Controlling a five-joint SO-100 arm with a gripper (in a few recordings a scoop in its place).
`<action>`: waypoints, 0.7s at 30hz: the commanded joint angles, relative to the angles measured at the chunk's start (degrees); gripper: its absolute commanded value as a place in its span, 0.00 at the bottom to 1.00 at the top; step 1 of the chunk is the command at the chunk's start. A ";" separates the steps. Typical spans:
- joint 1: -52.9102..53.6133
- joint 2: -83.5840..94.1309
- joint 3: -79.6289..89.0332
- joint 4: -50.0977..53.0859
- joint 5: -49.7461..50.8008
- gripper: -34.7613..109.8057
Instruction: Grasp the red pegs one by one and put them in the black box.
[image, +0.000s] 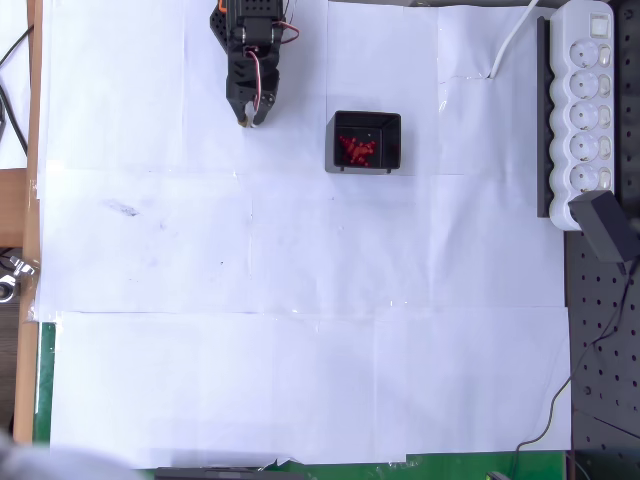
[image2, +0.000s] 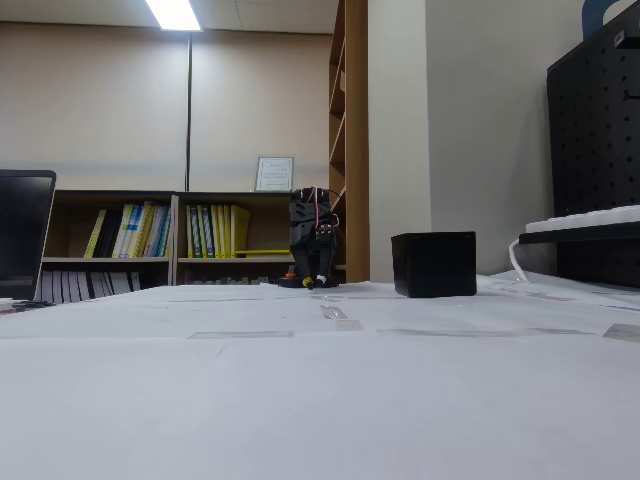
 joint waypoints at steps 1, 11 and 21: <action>0.35 -2.55 -0.62 4.13 -0.26 0.24; 1.23 -2.81 -0.62 6.42 0.70 0.24; 1.32 -2.81 -0.62 6.42 0.70 0.24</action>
